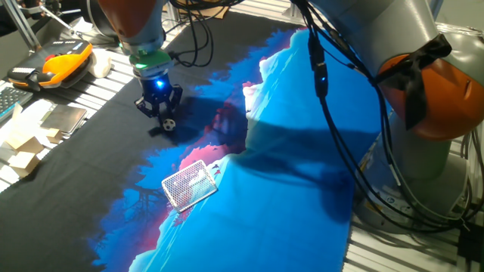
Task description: Push the soccer ball into the goal
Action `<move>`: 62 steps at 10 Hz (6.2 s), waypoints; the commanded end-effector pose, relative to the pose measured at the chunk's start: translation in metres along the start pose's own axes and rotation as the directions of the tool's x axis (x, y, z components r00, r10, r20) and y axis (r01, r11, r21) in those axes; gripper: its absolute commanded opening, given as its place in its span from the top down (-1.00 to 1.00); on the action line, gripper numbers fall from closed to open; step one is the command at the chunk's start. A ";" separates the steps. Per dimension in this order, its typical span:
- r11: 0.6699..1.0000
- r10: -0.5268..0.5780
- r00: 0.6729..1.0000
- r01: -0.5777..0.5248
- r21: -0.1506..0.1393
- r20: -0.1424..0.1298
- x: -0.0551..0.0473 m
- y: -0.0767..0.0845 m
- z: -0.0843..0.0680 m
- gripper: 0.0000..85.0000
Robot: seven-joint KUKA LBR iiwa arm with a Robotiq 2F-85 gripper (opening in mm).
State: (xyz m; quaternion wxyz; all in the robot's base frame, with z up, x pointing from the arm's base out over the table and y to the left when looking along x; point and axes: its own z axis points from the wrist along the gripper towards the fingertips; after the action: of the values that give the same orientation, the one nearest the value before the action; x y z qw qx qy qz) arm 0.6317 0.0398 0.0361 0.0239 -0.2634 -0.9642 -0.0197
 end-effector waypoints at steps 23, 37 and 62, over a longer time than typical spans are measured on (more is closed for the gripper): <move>0.996 0.091 0.996 -0.091 0.027 -0.006 0.080 -0.003 0.005 0.20; 0.978 0.211 0.976 -0.210 0.018 -0.057 0.097 -0.004 0.004 0.20; 0.975 0.221 0.975 -0.221 0.022 -0.005 0.107 -0.012 0.012 0.20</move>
State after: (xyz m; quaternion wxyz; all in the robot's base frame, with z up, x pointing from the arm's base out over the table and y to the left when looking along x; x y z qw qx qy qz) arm 0.5319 0.0848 0.0305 0.0327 -0.3707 -0.9281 -0.0090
